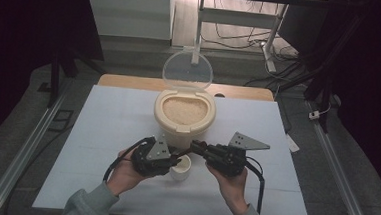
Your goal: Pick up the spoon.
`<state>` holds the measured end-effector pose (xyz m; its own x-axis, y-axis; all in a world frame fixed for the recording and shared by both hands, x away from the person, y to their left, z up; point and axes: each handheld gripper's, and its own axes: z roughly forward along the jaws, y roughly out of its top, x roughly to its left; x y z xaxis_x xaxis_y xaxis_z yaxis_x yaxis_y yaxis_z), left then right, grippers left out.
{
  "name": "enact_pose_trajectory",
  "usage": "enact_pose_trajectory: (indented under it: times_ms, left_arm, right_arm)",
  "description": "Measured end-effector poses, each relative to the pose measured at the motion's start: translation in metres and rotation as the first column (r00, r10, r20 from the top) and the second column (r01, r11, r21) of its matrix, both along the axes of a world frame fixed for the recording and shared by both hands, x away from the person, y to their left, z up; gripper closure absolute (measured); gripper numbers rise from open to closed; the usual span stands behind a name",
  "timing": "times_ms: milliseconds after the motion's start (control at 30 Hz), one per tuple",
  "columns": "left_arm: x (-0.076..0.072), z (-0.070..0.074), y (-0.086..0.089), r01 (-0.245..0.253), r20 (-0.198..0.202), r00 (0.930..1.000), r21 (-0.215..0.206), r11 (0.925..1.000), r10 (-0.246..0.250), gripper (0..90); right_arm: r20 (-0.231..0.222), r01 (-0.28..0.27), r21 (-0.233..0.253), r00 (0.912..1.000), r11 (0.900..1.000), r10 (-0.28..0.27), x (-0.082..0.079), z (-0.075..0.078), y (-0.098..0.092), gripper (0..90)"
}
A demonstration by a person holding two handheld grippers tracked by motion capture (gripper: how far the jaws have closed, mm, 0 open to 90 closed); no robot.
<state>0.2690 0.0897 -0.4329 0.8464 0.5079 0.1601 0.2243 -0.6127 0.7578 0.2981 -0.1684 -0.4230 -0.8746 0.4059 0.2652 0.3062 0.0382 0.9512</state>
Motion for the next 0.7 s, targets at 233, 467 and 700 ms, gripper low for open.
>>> enact_pose_trajectory:
  times_ms: [233,467,700]
  left_arm:
    - [-0.007,-0.004,0.034,-0.082,-0.045,0.996,-0.099,0.9918,0.078,41.2]
    - [-0.014,-0.025,0.071,-0.167,-0.088,0.9838,-0.131,0.9774,0.156,36.5]
    - [-0.022,-0.045,0.105,-0.249,-0.118,0.9657,-0.166,0.9543,0.231,34.0]
  right_arm:
    - [0.013,0.027,0.0,0.9995,1.0,-0.027,0.002,0.002,-0.006,82.6]
    - [0.026,0.051,0.01,0.9984,0.999,-0.051,0.004,0.007,-0.016,82.7]
    - [0.036,0.077,0.025,0.9963,0.997,-0.078,0.007,0.013,-0.027,82.7]
